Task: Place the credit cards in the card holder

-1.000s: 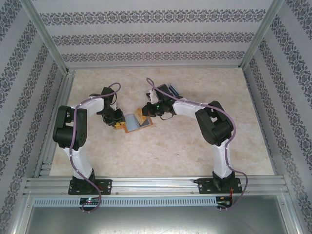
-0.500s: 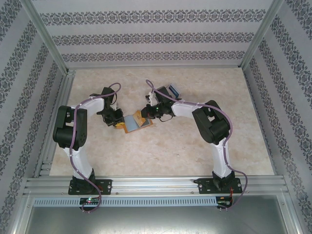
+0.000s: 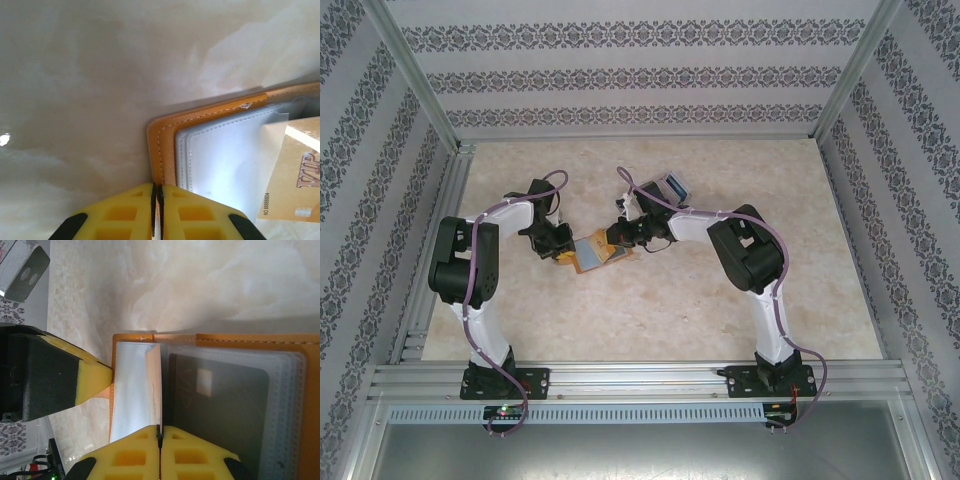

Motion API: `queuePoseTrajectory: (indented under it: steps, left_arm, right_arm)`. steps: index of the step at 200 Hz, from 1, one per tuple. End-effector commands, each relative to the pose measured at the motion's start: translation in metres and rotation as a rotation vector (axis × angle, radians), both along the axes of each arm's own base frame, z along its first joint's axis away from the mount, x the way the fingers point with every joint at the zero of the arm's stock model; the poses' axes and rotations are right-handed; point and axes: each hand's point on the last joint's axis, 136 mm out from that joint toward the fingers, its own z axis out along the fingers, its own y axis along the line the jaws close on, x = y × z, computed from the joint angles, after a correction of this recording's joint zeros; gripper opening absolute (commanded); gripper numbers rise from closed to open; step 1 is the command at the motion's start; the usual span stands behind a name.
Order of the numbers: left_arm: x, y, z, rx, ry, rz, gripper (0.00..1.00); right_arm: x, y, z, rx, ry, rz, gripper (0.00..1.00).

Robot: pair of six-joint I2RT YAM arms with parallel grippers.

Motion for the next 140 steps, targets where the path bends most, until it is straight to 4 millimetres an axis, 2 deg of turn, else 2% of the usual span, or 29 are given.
queuePoseTrajectory:
  steps: [1,35,57,112,140]
  left_arm:
    - [-0.012,-0.003,-0.008,0.012,0.043,-0.028,0.13]
    - [-0.013,-0.002,-0.006,0.012,0.044,-0.029,0.14]
    - [-0.011,-0.001,0.003,0.019,0.028,-0.032,0.15]
    - [0.005,-0.006,0.046,-0.008,-0.058,-0.012,0.22]
    - [0.013,-0.019,0.070,-0.087,-0.097,-0.004,0.22]
  right_arm:
    - [-0.009,0.001,-0.018,-0.034,0.039,0.001,0.08]
    - [-0.009,-0.001,-0.020,-0.072,0.026,-0.014,0.08]
    - [-0.008,-0.001,-0.024,-0.107,0.023,-0.015,0.08]
    - [-0.020,-0.009,-0.043,-0.272,-0.003,0.026,0.07]
    - [-0.022,-0.018,-0.050,-0.337,-0.012,0.026,0.07]
